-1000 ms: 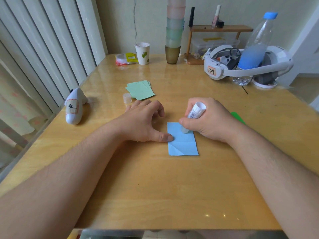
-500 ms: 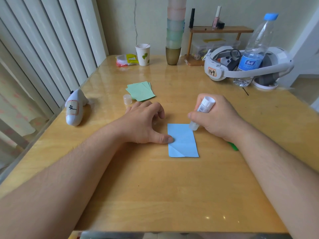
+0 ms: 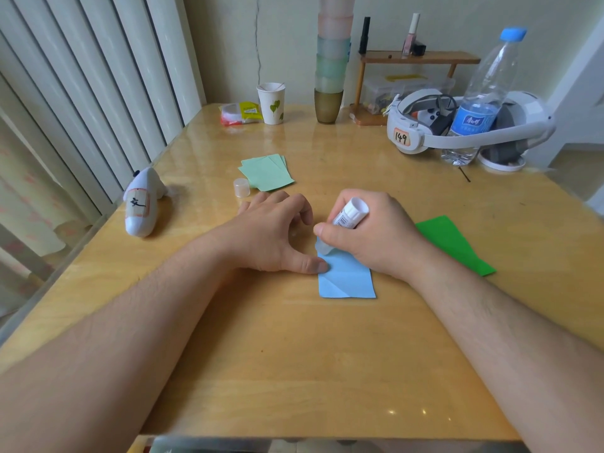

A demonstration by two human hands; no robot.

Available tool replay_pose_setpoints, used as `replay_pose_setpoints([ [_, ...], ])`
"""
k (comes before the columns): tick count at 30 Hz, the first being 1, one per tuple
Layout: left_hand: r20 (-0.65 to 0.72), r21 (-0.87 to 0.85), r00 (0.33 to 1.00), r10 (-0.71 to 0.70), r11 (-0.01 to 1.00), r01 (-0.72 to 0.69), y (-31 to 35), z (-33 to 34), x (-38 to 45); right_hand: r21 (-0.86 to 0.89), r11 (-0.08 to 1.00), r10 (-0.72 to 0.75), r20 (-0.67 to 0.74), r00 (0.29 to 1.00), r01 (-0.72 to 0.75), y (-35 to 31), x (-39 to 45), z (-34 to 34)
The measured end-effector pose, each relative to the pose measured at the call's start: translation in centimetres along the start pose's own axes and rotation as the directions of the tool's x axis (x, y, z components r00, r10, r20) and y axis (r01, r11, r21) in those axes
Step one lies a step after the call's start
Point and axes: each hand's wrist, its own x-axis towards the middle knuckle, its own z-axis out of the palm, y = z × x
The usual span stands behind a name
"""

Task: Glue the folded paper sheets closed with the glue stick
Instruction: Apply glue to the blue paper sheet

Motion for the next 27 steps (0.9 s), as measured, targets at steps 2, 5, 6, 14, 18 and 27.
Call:
replay_pose_setpoints([
  [2, 0.002, -0.003, 1.0, 0.002, 1.0, -0.002, 0.0, 0.0, 0.0, -0.011, 1.0, -0.003, 0.011, 1.0, 0.004, -0.1, 0.0, 0.0],
  [5, 0.001, -0.002, 1.0, -0.002, 1.0, 0.002, 0.0, 0.0, 0.0, -0.022, 1.0, -0.003, 0.034, 0.999, 0.004, -0.3, -0.1, -0.1],
  [6, 0.003, 0.0, 1.0, -0.003, 1.0, 0.003, 0.0, 0.0, 0.0, -0.026, 1.0, 0.0, 0.038, 0.999, 0.001, -0.4, -0.1, -0.1],
  [14, 0.012, -0.01, 1.0, -0.009, 1.0, 0.01, 0.1, -0.2, -0.4, -0.128, 0.991, 0.048, 0.068, 0.997, -0.039, -0.9, -0.6, -1.6],
  [18, 0.022, -0.009, 1.0, -0.01, 1.0, 0.01, 0.2, -0.2, -0.8, -0.13, 0.988, 0.085, 0.048, 0.995, -0.078, -0.4, -1.2, -2.6],
  [27, 0.019, -0.021, 1.0, -0.013, 1.0, 0.013, 0.6, -0.3, -1.4, -0.13, 0.982, 0.137, -0.012, 0.991, -0.137, 0.0, -1.9, -2.9],
])
